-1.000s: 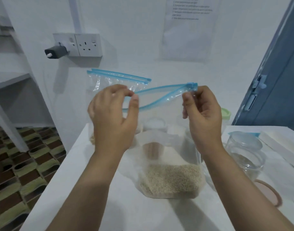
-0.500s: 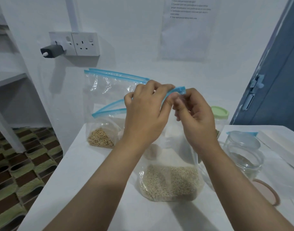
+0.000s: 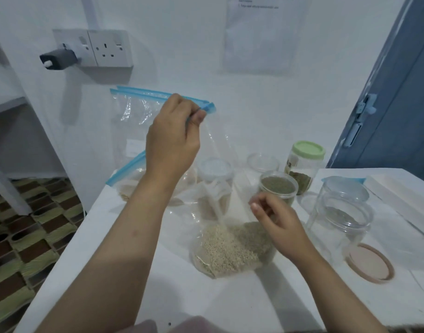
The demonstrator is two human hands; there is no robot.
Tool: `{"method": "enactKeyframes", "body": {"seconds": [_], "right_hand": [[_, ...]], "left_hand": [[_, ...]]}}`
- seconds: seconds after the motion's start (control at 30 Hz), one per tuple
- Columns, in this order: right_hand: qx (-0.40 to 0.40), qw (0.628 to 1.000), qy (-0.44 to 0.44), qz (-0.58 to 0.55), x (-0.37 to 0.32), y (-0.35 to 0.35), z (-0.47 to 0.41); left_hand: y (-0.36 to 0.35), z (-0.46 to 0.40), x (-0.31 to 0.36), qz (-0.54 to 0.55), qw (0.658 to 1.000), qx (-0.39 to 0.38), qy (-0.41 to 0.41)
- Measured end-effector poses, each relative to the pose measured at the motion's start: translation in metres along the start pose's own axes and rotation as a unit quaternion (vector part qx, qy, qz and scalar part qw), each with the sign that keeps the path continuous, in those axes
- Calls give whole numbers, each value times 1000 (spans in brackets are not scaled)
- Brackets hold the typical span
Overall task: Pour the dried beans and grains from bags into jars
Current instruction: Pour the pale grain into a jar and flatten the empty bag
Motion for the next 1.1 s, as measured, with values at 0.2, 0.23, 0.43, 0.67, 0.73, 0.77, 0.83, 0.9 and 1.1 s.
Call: {"method": "enactKeyframes", "body": {"seconds": [0.2, 0.23, 0.43, 0.67, 0.73, 0.77, 0.83, 0.9, 1.1], "right_hand": [[15, 999, -29, 7, 37, -6, 20], [14, 999, -39, -8, 42, -6, 21], [43, 997, -42, -43, 34, 17, 8], [71, 997, -22, -25, -2, 46, -16], [75, 997, -21, -17, -7, 51, -18], [78, 997, -20, -16, -9, 54, -18], [81, 996, -14, -19, -14, 58, -18], [83, 996, -6, -16, -19, 63, -18], [35, 997, -34, 56, -6, 55, -20]], "left_hand": [[1, 2, -10, 9, 1000, -1, 6], [0, 2, -8, 12, 1000, -2, 4], [14, -8, -1, 20, 1000, 24, -1], [46, -18, -4, -6, 997, 75, -5], [47, -20, -8, -1, 997, 75, 2], [47, -21, -10, 3, 997, 75, 6], [48, -24, -14, 15, 997, 78, 14], [49, -24, -19, 22, 996, 85, 20], [39, -13, -37, 35, 995, 80, 49]]}}
Point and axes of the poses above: each hand's wrist, its own z-axis away from the middle knuckle, its own y-axis out of the back of the hand, x = y × z, the point moved 7 cm from there along -z, towards the middle knuckle, and after that the axes turned 14 degrees about -x, right-handed, at the moved point
